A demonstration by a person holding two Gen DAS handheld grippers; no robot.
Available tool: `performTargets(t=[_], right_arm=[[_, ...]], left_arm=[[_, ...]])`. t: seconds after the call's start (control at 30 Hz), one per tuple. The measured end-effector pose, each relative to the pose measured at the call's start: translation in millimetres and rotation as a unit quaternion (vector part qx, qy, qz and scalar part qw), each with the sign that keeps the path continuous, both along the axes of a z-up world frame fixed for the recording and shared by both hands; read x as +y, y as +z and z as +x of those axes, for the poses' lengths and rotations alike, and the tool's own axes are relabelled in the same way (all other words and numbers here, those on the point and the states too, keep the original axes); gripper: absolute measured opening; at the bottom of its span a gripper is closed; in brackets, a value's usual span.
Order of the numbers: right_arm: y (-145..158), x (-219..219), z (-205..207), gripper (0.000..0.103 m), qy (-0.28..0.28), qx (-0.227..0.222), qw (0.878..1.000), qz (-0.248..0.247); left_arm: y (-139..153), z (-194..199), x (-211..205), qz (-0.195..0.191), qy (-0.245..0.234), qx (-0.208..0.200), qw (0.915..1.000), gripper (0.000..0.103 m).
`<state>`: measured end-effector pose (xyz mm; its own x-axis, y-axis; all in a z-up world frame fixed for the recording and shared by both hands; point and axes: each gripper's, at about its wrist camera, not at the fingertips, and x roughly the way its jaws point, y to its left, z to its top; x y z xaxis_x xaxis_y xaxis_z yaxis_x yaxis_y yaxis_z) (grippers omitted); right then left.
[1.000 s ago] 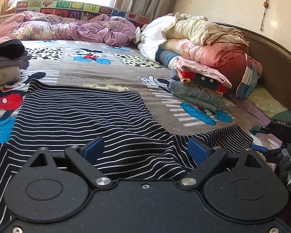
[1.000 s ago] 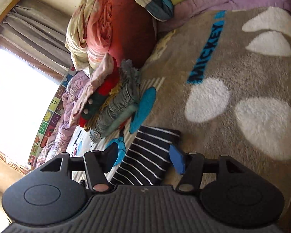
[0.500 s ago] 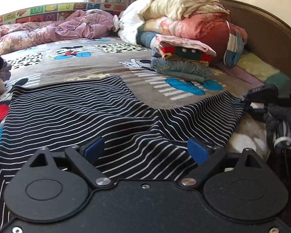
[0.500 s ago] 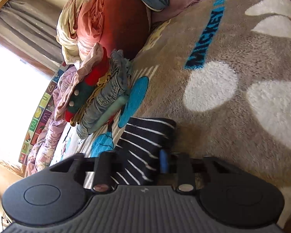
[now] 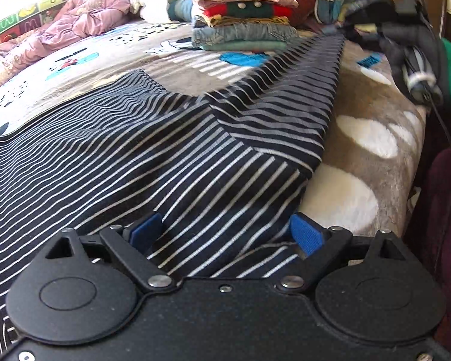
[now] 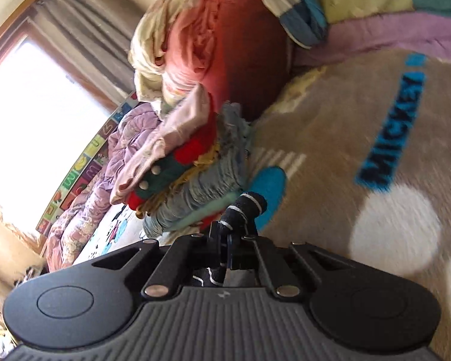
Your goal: Fold clothes
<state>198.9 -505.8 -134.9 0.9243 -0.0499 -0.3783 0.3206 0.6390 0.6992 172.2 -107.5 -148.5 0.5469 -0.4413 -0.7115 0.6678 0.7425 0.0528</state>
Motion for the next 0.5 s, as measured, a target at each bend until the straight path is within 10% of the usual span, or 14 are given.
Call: performTargets(t=[0.27,0.5], right_arm=[[25,-1,16,0.006,0.035,-0.026,0.998,-0.038],[-21,-14,25,0.02,0.054,0.107,0.993,-0.022]], left_arm=[[-2,-3,0,0.006,-0.01,0.002,0.9999,0.094],[0,-2,0,0.007,-0.013,0.003,0.9999,0.094]])
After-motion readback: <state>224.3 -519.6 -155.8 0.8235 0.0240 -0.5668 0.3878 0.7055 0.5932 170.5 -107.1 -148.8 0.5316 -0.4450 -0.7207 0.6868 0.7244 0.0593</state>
